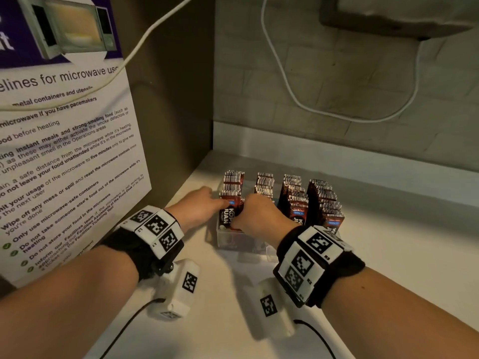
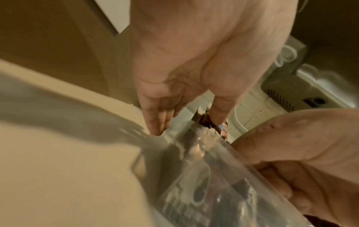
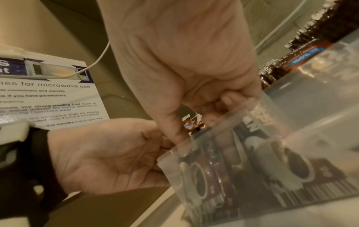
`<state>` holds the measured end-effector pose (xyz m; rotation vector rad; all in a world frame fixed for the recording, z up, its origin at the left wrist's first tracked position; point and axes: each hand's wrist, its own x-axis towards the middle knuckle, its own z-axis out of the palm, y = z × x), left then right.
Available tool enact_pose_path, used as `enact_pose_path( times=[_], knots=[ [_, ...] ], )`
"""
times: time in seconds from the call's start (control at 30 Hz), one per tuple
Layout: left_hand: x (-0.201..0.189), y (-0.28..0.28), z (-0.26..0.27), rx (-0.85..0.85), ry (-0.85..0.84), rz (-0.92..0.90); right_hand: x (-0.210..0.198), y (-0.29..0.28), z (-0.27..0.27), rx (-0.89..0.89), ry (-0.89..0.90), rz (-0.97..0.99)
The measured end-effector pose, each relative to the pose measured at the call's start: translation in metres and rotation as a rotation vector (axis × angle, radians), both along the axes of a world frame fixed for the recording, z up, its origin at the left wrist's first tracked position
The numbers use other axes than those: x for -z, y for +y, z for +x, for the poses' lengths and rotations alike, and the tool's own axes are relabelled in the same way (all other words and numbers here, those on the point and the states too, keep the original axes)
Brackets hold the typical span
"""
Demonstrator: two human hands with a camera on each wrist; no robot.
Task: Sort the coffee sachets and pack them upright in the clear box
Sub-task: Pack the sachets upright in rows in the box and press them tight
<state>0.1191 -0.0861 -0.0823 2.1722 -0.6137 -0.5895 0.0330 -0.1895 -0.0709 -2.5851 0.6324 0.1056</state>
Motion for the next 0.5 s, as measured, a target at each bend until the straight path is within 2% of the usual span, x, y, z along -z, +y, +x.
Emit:
enact_pose_path(
  times=[0.1, 0.17, 0.23, 0.4, 0.5],
  knots=[
    [0.006, -0.003, -0.012, 0.028, 0.225, -0.152, 0.008, 0.001, 0.009, 0.007, 0.036, -0.011],
    [0.011, -0.005, -0.015, 0.016, 0.302, -0.204, 0.013, 0.002, 0.015, -0.012, 0.074, -0.044],
    [0.012, -0.007, -0.017, 0.017, 0.313, -0.232, 0.016, 0.004, 0.019, -0.024, 0.071, -0.050],
    [0.009, -0.009, -0.017, 0.048, 0.294, -0.271, 0.019, 0.003, 0.017, 0.026, -0.093, -0.088],
    [0.008, -0.011, -0.016, 0.044, 0.309, -0.271, 0.021, 0.005, 0.017, 0.016, -0.066, -0.061]
  ],
)
